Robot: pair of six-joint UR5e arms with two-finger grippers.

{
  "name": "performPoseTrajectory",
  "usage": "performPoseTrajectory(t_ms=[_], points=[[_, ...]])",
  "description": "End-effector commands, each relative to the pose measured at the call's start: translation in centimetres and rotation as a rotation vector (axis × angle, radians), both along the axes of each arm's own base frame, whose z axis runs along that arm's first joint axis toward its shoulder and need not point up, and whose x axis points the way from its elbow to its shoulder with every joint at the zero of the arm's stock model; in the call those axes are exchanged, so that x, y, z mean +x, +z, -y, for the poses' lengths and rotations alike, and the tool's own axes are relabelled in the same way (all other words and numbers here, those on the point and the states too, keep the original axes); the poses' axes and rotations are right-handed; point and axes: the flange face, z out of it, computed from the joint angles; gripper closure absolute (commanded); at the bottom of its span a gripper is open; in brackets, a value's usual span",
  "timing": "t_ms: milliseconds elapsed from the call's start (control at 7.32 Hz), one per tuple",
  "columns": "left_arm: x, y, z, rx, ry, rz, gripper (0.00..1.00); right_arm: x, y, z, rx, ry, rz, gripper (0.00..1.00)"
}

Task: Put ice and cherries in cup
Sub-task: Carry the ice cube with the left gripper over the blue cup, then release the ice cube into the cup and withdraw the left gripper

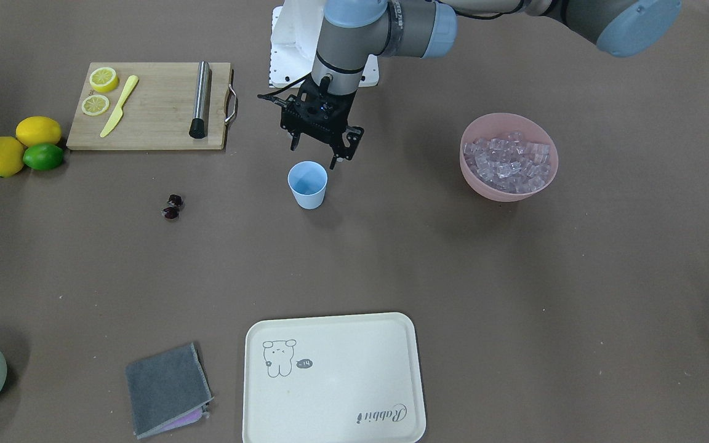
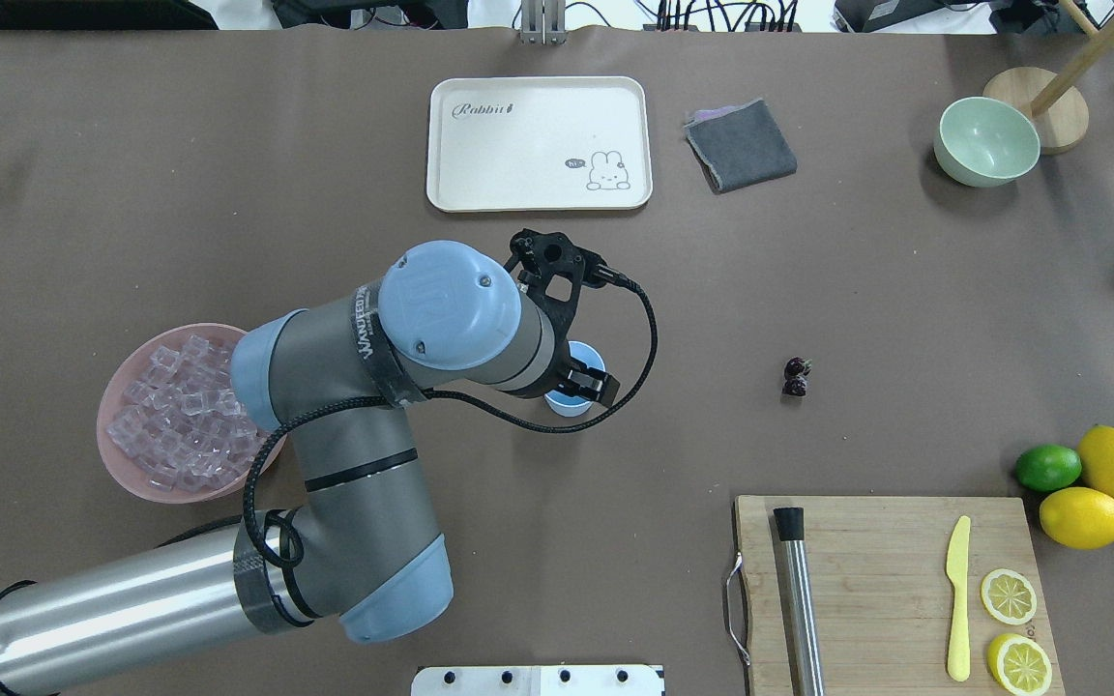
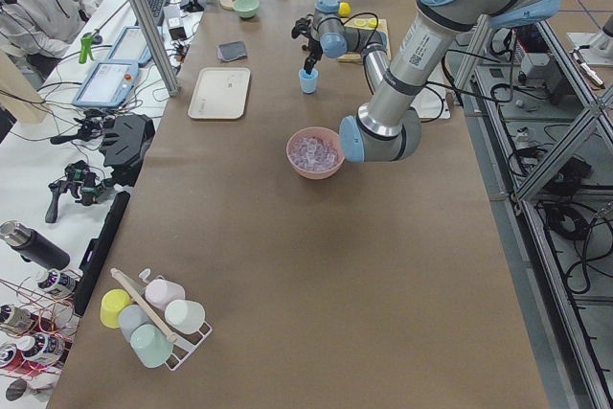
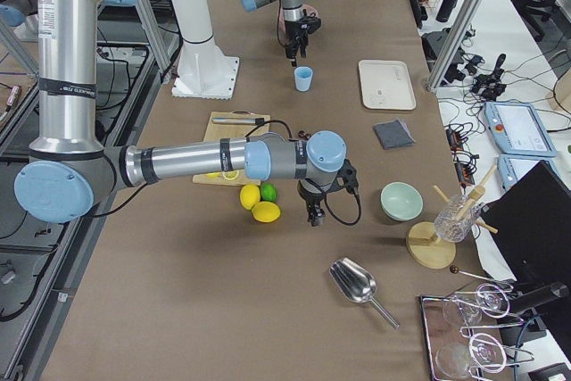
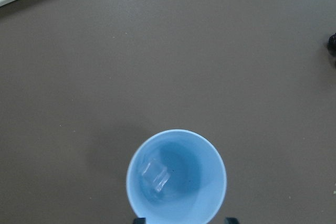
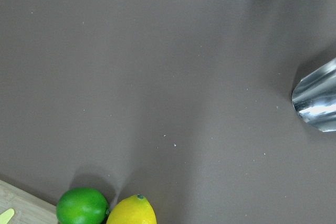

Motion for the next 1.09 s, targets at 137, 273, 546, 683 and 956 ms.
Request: performPoseTrajectory(t_ms=[137, 273, 546, 683, 956], points=[[-11.5, 8.5, 2.0, 0.067, 0.02, 0.054, 0.03, -0.1, -0.2, 0.1, 0.004, -0.002, 0.001, 0.0], [-14.0, 11.1, 0.9, 0.051, 0.018, 0.07, 0.03, -0.2, -0.1, 0.1, 0.002, -0.005, 0.002, 0.0], [-21.2, 15.2, 2.5, -0.046, 0.013, 0.066, 0.07, -0.8, 0.1, 0.1, -0.001, -0.018, 0.001, 0.0], [-24.0, 18.3, 2.7, -0.034, 0.012, 0.113, 0.11, -1.1, 0.2, 0.0, -0.006, -0.023, 0.001, 0.0], [-23.8, 20.9, 2.6, 0.016, 0.056, 0.176, 0.15, -1.3, 0.3, 0.0, -0.007, -0.028, 0.001, 0.0]])
